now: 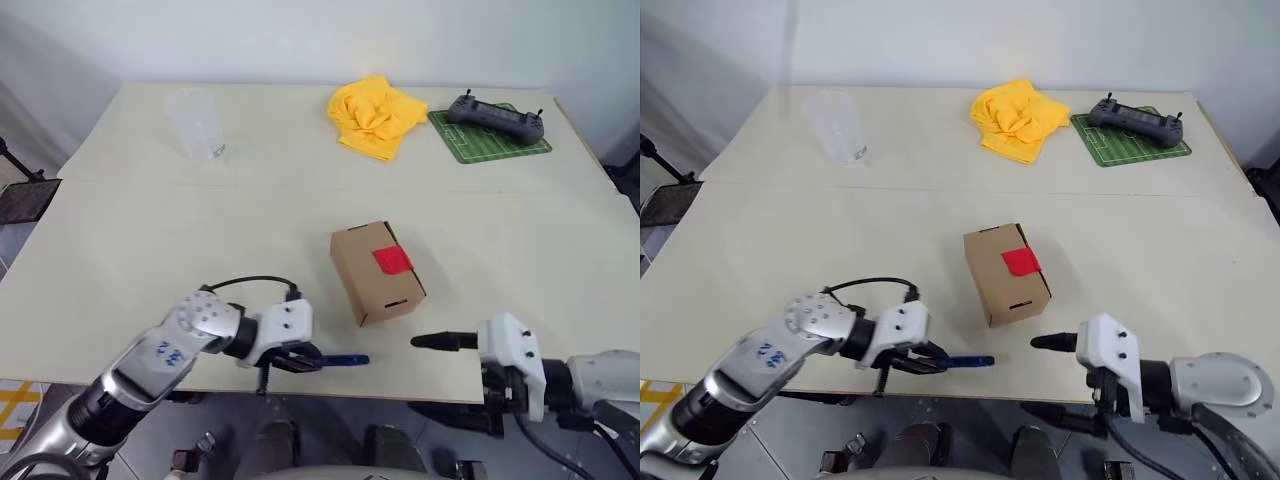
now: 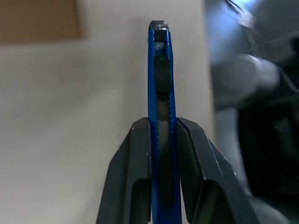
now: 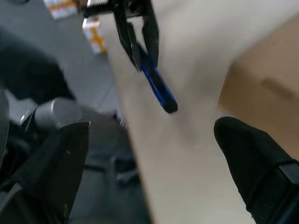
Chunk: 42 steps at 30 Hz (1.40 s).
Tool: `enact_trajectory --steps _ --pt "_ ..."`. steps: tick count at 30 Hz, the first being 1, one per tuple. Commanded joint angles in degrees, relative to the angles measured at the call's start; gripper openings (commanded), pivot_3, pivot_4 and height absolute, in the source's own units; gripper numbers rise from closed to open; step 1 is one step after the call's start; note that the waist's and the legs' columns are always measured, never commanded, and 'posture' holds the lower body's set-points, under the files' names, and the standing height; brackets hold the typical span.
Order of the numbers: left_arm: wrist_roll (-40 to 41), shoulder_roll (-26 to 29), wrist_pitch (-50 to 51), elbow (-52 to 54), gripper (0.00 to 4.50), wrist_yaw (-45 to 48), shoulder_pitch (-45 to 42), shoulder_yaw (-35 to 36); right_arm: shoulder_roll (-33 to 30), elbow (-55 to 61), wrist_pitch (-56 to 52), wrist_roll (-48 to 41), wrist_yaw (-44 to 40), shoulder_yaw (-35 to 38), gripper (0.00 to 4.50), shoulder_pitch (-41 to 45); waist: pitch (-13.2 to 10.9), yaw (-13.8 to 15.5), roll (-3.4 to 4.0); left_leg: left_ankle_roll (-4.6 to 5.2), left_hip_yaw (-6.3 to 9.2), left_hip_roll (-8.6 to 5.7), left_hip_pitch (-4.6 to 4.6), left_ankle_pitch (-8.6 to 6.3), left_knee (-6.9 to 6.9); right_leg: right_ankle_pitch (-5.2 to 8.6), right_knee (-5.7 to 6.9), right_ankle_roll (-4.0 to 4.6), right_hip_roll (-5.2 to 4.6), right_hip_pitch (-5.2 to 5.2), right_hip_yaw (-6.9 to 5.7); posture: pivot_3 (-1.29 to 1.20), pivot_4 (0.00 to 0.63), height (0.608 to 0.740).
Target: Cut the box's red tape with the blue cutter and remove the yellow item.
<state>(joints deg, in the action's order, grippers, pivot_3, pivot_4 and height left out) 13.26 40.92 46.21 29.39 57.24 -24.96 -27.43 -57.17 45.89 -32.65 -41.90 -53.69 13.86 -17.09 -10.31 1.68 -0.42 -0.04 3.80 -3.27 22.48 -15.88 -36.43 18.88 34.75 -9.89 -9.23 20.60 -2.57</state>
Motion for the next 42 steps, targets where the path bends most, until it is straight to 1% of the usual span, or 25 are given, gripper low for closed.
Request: enact_trajectory --steps 1,3,4,5,7,10,11,12,13,15,16,24,28,33,38,42 --pt "-1.7 -3.6 3.2 -0.8 0.43 -2.0 -3.7 -4.3 0.5 1.5 -0.2 1.6 2.0 0.1 4.32 0.5 0.0 0.0 -0.07 0.02 0.00 -0.01 0.02 -0.01 -0.07 0.00 -0.03 0.00 -0.01 -0.02 0.00 0.00 0.150 0.740" --pt "-2.6 -5.3 4.5 -1.8 0.42 -2.8 -5.5 -6.6 0.7 1.4 -0.5 2.3 3.1 0.6 3.90 0.2 -0.1 0.0 -0.09 0.07 0.01 -0.03 0.09 -0.03 -0.23 0.00 -0.17 0.00 -0.01 -0.04 0.00 0.00 0.150 0.740" --pt "-3.2 -5.9 5.1 -2.5 0.42 -2.6 -6.9 -8.4 0.8 1.5 -0.2 3.6 3.7 0.4 3.60 -0.2 -0.1 0.0 -0.09 0.08 0.05 -0.03 0.16 -0.05 -0.36 0.00 -0.17 0.00 -0.01 -0.03 0.00 0.00 0.150 0.740" --pt "-3.9 -6.8 5.3 -4.4 0.42 -2.2 -8.6 -10.0 1.5 1.1 0.1 5.4 5.3 -0.7 3.19 0.3 -0.1 0.0 -0.09 0.08 0.11 -0.02 0.24 -0.06 -0.49 0.00 -0.12 -0.01 0.00 0.01 -0.02 0.00 0.150 0.740" --pt "-3.5 -9.2 8.3 -6.8 0.42 -3.2 -10.7 -10.7 2.5 1.6 -0.4 7.1 7.4 -3.2 2.45 1.0 0.0 0.1 -0.08 0.08 0.18 -0.03 0.31 -0.07 -0.62 0.00 -0.10 -0.01 0.02 0.00 -0.07 0.00 0.150 0.740" --pt "-4.5 -10.5 10.0 -7.5 0.42 -4.1 -12.6 -13.0 3.2 1.6 -0.5 9.8 8.4 -7.6 1.32 2.5 0.0 0.1 -0.08 0.10 0.22 -0.07 0.40 -0.07 -0.74 0.00 -0.12 -0.01 0.00 0.00 -0.06 0.00 0.150 0.740" --pt "-4.7 -11.0 10.9 -7.3 0.42 -4.2 -13.2 -14.1 3.3 0.6 0.0 11.6 8.6 -9.7 1.34 3.7 0.0 0.2 -0.09 0.10 0.23 -0.06 0.40 -0.07 -0.74 -0.01 -0.12 -0.02 0.00 0.00 -0.05 0.00 0.150 0.740" --pt "-4.6 -11.5 11.8 -7.1 0.42 -4.5 -13.6 -14.7 3.3 -0.4 0.3 13.1 8.6 -11.3 1.02 4.9 0.0 0.4 -0.06 0.09 0.29 -0.07 0.40 -0.06 -0.81 -0.01 -0.10 -0.02 0.01 -0.04 -0.09 0.00 0.150 0.740" --pt "-4.6 -11.9 12.5 -7.0 0.42 -4.8 -13.8 -15.2 3.3 -1.3 0.4 14.3 8.7 -12.6 0.78 5.9 0.0 0.4 -0.05 0.10 0.29 -0.10 0.42 -0.06 -0.83 -0.01 -0.10 -0.02 0.00 -0.03 -0.08 0.00 0.150 0.740" --pt "-4.8 -12.2 13.1 -6.9 0.42 -5.3 -13.8 -15.8 3.4 -2.7 0.3 16.2 8.9 -14.3 0.10 7.3 0.0 0.7 -0.05 0.13 0.29 -0.15 0.46 -0.05 -0.86 -0.01 -0.12 -0.02 -0.02 -0.04 -0.07 0.00 0.150 0.740" --pt "-4.7 -12.5 13.5 -6.9 0.42 -5.8 -13.7 -15.6 3.4 -3.5 0.4 17.1 8.6 -15.2 0.04 8.0 0.0 0.9 -0.05 0.14 0.30 -0.14 0.46 -0.05 -0.87 -0.01 -0.12 -0.03 -0.02 -0.03 -0.06 0.00 0.150 0.740" --pt "-4.6 -13.5 14.2 -7.5 0.42 -6.8 -14.0 -15.6 3.8 -7.9 0.7 20.4 6.9 -18.8 0.04 11.8 0.0 1.5 -0.05 0.13 0.33 -0.17 0.49 -0.04 -0.89 -0.02 -0.12 -0.04 -0.03 -0.04 -0.07 0.00 0.150 0.740" --pt "-4.7 -13.6 13.9 -7.7 0.42 -7.0 -13.9 -15.5 2.6 -10.0 3.0 22.5 4.6 -19.1 0.04 11.4 0.0 1.5 -0.05 0.13 0.33 -0.18 0.49 -0.04 -0.90 -0.02 -0.12 -0.04 -0.03 -0.05 -0.07 0.00 0.150 0.740" --pt "-4.8 -13.7 13.1 -8.6 0.42 -6.8 -14.1 -15.7 1.3 -10.7 5.6 22.4 1.2 -17.2 0.04 9.8 0.0 1.5 -0.05 0.13 0.33 -0.19 0.49 -0.04 -0.91 -0.03 -0.11 -0.06 -0.03 -0.07 -0.07 0.00 0.150 0.740" --pt "-4.9 -14.1 12.6 -9.2 0.42 -7.0 -14.0 -16.0 -1.5 -11.0 11.6 25.5 -2.3 -17.0 0.04 6.6 0.0 1.6 -0.04 0.14 0.32 -0.21 0.48 -0.04 -0.93 -0.04 -0.12 -0.08 -0.03 -0.11 -0.07 0.00 0.150 0.740" --pt "-4.9 -14.8 12.0 -9.4 0.42 -6.8 -14.1 -16.5 0.0 -11.4 11.8 26.4 -1.8 -18.6 0.04 8.1 0.0 1.5 -0.07 0.16 0.33 -0.22 0.48 -0.04 -0.99 -0.04 -0.15 -0.08 -0.04 -0.15 -0.07 0.00 0.150 0.740"
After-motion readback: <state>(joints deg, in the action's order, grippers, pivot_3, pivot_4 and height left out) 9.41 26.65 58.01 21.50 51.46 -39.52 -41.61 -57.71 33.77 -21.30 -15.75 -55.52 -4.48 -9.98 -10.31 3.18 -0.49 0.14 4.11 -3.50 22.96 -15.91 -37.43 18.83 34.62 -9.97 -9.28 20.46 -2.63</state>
